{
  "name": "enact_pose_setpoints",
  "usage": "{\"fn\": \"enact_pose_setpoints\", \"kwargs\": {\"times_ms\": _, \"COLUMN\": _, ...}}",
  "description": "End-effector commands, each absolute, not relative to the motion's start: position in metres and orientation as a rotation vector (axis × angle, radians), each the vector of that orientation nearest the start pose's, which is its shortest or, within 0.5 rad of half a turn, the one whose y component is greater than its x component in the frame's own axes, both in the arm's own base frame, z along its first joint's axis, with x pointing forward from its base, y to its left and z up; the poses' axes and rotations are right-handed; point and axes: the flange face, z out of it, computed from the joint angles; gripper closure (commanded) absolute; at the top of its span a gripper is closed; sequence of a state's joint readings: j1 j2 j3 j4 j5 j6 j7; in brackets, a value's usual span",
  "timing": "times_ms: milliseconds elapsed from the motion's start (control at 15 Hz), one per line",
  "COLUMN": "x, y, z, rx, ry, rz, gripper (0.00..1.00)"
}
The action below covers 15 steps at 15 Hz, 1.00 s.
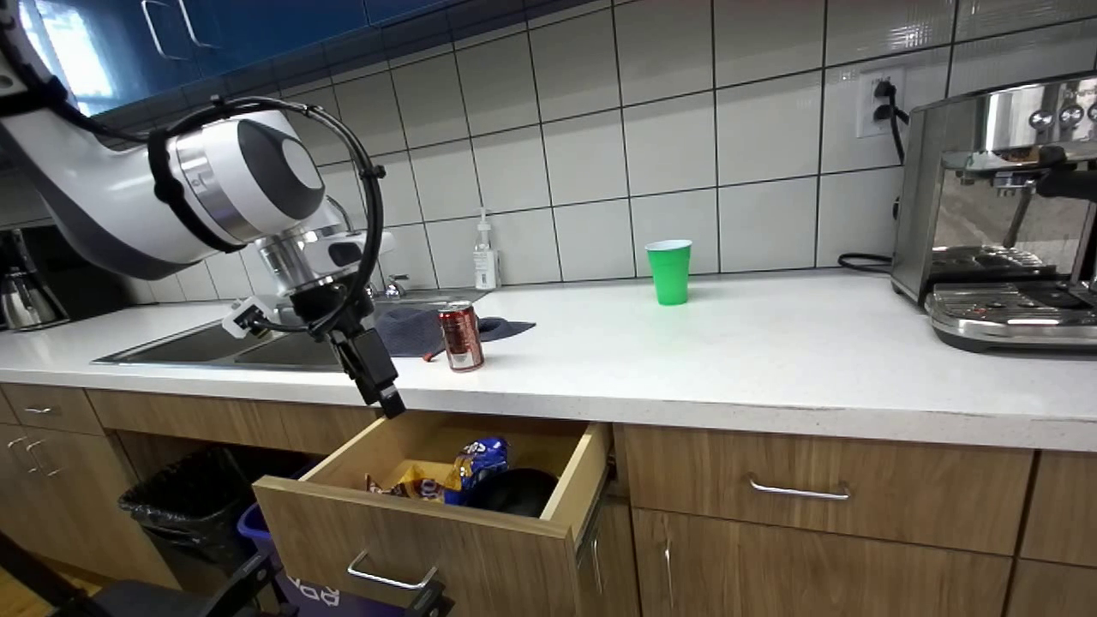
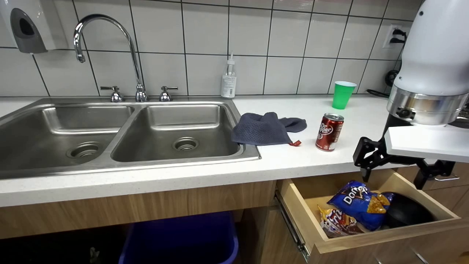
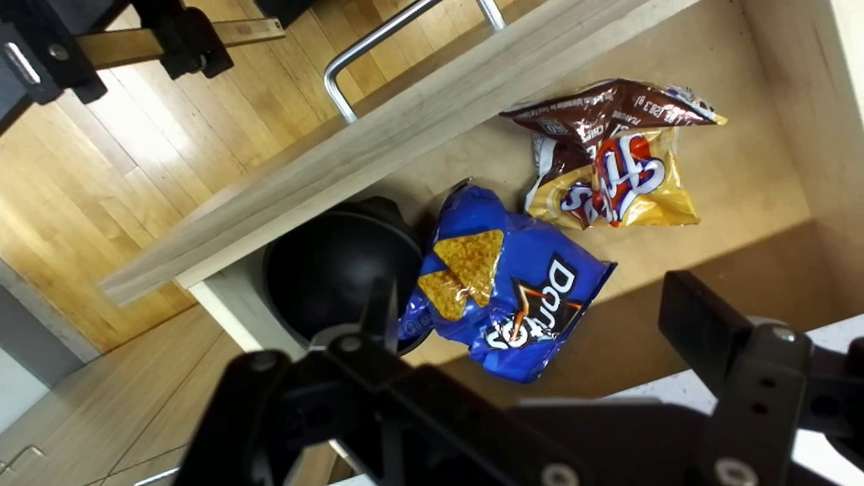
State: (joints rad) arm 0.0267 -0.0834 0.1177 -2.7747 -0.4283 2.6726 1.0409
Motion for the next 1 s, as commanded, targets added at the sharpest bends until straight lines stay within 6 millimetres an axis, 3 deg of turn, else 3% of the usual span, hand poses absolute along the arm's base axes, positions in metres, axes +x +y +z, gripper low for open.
{"fn": "enact_pose_setpoints", "kwargs": {"times_ms": 0, "x": 0.375, "y": 0.066, "z": 0.237, "rx": -3.203, "ry": 0.773, "rz": -0.084, "gripper": 0.00}}
{"fn": "enact_pose_setpoints", "kwargs": {"times_ms": 933, "x": 0.366, "y": 0.046, "z": 0.241, "rx": -3.228, "ry": 0.581, "rz": 0.158, "gripper": 0.00}}
